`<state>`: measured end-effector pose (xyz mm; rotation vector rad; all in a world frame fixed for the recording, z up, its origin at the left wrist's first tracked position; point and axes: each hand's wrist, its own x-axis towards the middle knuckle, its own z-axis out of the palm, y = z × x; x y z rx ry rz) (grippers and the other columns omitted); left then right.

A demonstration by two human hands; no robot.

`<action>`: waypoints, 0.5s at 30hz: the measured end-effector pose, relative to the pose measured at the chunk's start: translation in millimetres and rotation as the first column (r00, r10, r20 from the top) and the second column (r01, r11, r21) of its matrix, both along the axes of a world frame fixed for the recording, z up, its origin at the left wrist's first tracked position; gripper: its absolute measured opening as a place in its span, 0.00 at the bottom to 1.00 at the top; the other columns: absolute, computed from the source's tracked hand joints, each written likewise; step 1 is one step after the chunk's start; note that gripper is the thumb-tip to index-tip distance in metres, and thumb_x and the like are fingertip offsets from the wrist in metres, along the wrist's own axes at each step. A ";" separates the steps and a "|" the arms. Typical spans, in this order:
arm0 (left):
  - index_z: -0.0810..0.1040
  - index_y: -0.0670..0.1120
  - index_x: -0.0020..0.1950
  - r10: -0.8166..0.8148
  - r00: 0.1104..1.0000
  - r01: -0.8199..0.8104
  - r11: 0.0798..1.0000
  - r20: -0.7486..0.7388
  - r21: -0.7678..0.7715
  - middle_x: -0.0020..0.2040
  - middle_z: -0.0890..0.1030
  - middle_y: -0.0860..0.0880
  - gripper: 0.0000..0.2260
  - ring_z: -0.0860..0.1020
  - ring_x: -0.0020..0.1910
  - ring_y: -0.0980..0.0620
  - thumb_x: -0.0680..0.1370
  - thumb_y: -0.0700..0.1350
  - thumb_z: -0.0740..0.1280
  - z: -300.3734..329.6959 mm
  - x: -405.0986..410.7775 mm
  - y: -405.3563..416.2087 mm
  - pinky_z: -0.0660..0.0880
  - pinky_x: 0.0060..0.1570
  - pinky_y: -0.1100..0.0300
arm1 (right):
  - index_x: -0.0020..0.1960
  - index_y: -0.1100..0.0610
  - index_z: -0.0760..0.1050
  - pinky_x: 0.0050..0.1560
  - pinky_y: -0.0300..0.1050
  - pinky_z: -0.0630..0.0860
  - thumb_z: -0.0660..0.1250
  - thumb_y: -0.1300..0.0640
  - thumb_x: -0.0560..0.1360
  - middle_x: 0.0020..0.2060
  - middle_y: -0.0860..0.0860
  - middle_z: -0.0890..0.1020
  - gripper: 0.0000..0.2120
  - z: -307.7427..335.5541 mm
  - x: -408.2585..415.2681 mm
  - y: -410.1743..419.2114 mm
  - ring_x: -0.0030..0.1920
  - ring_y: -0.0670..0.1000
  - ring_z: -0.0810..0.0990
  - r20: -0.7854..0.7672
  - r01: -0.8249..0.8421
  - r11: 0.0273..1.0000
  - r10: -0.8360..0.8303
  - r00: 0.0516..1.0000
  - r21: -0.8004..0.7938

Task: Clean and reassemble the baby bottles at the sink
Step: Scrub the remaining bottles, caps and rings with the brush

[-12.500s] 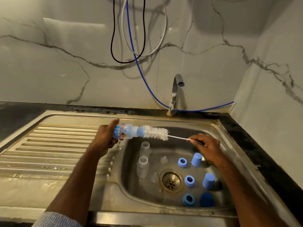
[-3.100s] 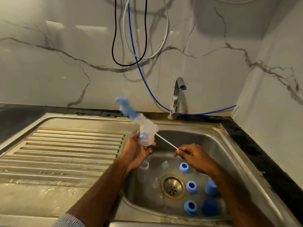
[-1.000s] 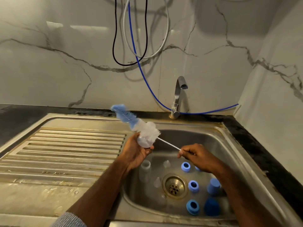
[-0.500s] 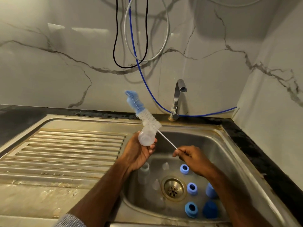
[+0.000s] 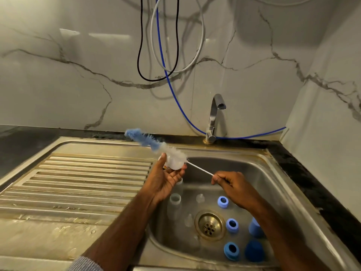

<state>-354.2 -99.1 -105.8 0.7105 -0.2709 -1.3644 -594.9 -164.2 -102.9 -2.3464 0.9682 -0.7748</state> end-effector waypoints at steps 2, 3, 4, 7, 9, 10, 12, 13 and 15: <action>0.72 0.41 0.68 0.002 1.000 -0.002 1.000 -0.003 0.021 0.57 0.82 0.34 0.24 0.83 0.48 0.42 0.81 0.57 0.66 -0.9 0.5 -1.2 0.82 0.50 0.50 | 0.43 0.48 0.81 0.37 0.39 0.77 0.62 0.52 0.83 0.33 0.46 0.80 0.12 0.7 -3.8 -0.8 0.33 0.44 0.77 0.005 0.013 1.000 -0.013 1.000 0.027; 0.72 0.41 0.68 -0.010 1.000 0.010 1.000 0.008 0.025 0.57 0.82 0.34 0.24 0.83 0.48 0.42 0.81 0.57 0.65 -1.6 -0.8 -1.9 0.83 0.49 0.50 | 0.43 0.48 0.81 0.37 0.42 0.77 0.62 0.51 0.83 0.32 0.47 0.79 0.12 0.2 -2.7 -0.4 0.33 0.45 0.77 0.005 0.017 1.000 -0.017 1.000 0.021; 0.72 0.41 0.68 -0.024 0.999 0.024 0.999 0.023 0.029 0.56 0.81 0.34 0.24 0.83 0.48 0.42 0.81 0.58 0.65 -2.2 -3.0 -2.3 0.82 0.49 0.51 | 0.43 0.49 0.80 0.37 0.44 0.76 0.62 0.52 0.83 0.30 0.46 0.78 0.13 -0.4 0.3 0.8 0.32 0.46 0.75 0.002 0.014 1.000 -0.014 1.000 0.011; 0.72 0.40 0.71 -0.033 0.999 0.033 0.999 -0.013 -0.002 0.54 0.82 0.35 0.23 0.82 0.48 0.43 0.83 0.55 0.62 -1.9 -4.8 -2.2 0.83 0.47 0.51 | 0.42 0.49 0.80 0.36 0.45 0.74 0.61 0.50 0.83 0.26 0.43 0.74 0.14 -2.8 6.9 5.1 0.29 0.43 0.72 -0.047 -0.039 0.999 0.040 0.998 0.034; 0.72 0.40 0.71 0.003 0.997 -0.010 0.997 -0.077 -0.081 0.55 0.82 0.37 0.23 0.83 0.49 0.44 0.81 0.52 0.65 -0.7 4.3 -1.7 0.85 0.46 0.50 | 0.41 0.49 0.80 0.37 0.48 0.74 0.61 0.50 0.83 0.28 0.49 0.76 0.14 -3.5 2.5 3.9 0.30 0.46 0.72 -0.089 -0.050 0.997 0.055 0.995 0.052; 0.73 0.41 0.70 0.022 0.997 -0.030 0.993 -0.068 -0.117 0.55 0.82 0.38 0.23 0.83 0.49 0.44 0.78 0.50 0.67 0.2 9.2 -2.0 0.84 0.46 0.49 | 0.41 0.49 0.80 0.38 0.49 0.75 0.61 0.50 0.83 0.29 0.52 0.77 0.14 -2.9 -0.5 2.5 0.30 0.49 0.73 -0.090 -0.040 0.997 0.045 0.995 0.059; 0.75 0.42 0.67 0.017 1.000 -0.019 0.988 -0.013 -0.153 0.55 0.83 0.38 0.22 0.84 0.51 0.43 0.76 0.50 0.68 1.4 11.3 -1.9 0.83 0.51 0.47 | 0.41 0.48 0.79 0.36 0.46 0.74 0.61 0.49 0.83 0.29 0.54 0.77 0.14 -1.8 -3.5 1.0 0.29 0.48 0.73 -0.050 -0.017 0.998 0.020 0.999 0.063; 0.75 0.42 0.66 0.002 1.000 0.000 0.991 0.011 -0.134 0.54 0.84 0.38 0.21 0.84 0.50 0.43 0.77 0.52 0.67 0.9 9.0 -2.3 0.83 0.52 0.48 | 0.41 0.48 0.79 0.35 0.43 0.72 0.62 0.49 0.83 0.28 0.51 0.76 0.14 -1.6 -2.5 1.4 0.28 0.45 0.72 -0.031 -0.016 0.999 0.017 0.999 0.045; 0.76 0.42 0.64 -0.006 0.999 0.009 0.998 0.041 -0.069 0.49 0.86 0.39 0.19 0.85 0.45 0.45 0.81 0.54 0.62 -1.5 3.6 -3.8 0.84 0.46 0.51 | 0.41 0.50 0.79 0.35 0.40 0.69 0.62 0.51 0.83 0.27 0.43 0.74 0.14 -1.8 2.8 4.4 0.29 0.44 0.72 -0.009 -0.023 1.000 0.023 1.000 -0.012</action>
